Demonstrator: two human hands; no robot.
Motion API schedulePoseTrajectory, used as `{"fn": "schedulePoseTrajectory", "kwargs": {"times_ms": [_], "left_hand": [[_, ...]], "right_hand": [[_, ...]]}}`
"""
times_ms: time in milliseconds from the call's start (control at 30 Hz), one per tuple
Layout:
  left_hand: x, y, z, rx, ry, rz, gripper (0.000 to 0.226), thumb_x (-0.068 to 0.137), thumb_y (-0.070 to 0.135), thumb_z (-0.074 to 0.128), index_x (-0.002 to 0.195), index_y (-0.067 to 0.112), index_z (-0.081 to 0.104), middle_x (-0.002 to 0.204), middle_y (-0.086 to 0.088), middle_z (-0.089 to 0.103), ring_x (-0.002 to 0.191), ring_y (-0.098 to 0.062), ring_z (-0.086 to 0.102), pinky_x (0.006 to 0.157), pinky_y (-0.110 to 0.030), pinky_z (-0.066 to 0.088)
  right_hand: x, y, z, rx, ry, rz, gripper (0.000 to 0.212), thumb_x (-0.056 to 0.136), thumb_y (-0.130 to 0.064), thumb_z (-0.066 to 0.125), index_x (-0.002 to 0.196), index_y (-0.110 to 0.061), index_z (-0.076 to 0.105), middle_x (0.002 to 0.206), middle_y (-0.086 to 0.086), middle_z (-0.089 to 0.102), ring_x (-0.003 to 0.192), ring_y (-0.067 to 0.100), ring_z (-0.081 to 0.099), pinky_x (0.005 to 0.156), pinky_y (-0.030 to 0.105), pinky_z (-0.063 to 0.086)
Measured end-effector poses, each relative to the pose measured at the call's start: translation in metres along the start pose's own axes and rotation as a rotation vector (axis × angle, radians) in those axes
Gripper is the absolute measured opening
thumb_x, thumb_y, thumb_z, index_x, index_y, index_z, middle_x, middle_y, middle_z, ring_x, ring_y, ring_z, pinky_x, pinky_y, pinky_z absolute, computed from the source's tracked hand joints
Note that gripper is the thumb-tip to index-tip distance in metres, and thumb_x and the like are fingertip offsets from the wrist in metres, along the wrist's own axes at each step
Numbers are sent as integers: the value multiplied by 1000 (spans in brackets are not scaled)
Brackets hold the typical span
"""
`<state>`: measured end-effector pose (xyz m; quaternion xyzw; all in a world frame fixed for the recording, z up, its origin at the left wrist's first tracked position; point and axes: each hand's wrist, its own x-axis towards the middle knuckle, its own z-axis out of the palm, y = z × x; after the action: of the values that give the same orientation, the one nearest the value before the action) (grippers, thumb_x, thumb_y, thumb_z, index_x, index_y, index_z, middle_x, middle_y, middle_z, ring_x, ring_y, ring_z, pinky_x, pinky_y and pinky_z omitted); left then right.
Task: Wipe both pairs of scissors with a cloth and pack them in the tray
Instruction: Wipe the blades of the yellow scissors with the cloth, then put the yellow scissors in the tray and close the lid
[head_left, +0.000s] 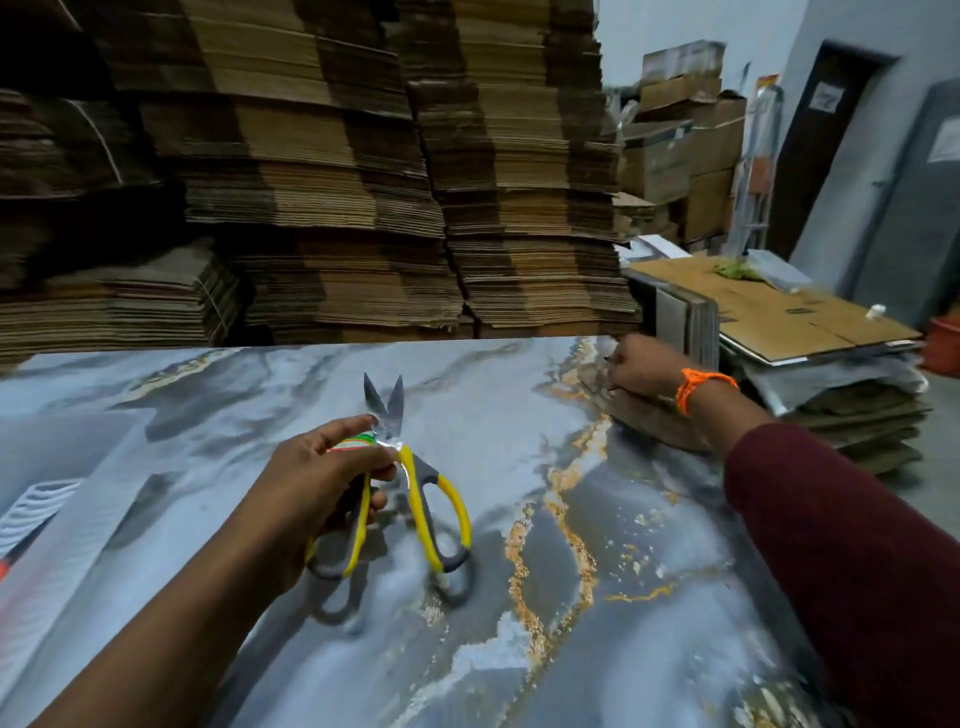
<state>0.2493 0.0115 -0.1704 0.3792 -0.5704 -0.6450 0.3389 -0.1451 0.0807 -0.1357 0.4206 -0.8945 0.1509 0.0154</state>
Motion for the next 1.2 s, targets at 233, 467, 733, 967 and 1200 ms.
{"fn": "schedulePoseTrajectory", "kwargs": {"times_ms": [233, 467, 733, 967, 1200], "left_hand": [[-4, 3, 0, -25, 8, -2, 43, 92, 3, 70, 133, 15, 64, 79, -14, 71, 43, -14, 59, 43, -22, 54], [-2, 6, -5, -53, -7, -20, 38, 94, 6, 69, 131, 14, 64, 83, -17, 72, 46, -16, 61, 46, -24, 55], [-8, 13, -10, -166, -61, 47, 17, 102, 12, 60, 116, 7, 68, 79, -15, 68, 54, -19, 61, 52, -27, 55], [-27, 19, -11, -84, 83, 165, 20, 101, 17, 62, 115, 12, 74, 85, -12, 72, 71, -24, 68, 69, -35, 63], [-66, 21, -32, -119, 175, 211, 19, 94, 20, 65, 82, 25, 79, 77, 2, 76, 76, -19, 69, 84, -44, 59]], "right_hand": [[6, -9, -3, -27, 311, 40, 18, 81, -8, 73, 66, -18, 71, 79, 11, 71, 84, 34, 68, 69, 42, 58], [0, -43, -25, 55, 146, -67, 24, 85, -4, 70, 109, -7, 70, 104, 17, 70, 93, 32, 65, 77, 38, 54], [-162, -131, -17, 715, -216, -158, 33, 99, -44, 62, 111, -15, 74, 106, 0, 75, 95, 16, 71, 78, 37, 63], [-246, -167, 19, 1099, -249, -81, 17, 92, -14, 75, 90, 2, 77, 73, 10, 72, 50, 11, 51, 46, 20, 40], [-288, -215, 27, 1332, -276, -25, 18, 90, -12, 75, 77, 0, 74, 63, 9, 64, 43, 7, 42, 41, 16, 35]]}}
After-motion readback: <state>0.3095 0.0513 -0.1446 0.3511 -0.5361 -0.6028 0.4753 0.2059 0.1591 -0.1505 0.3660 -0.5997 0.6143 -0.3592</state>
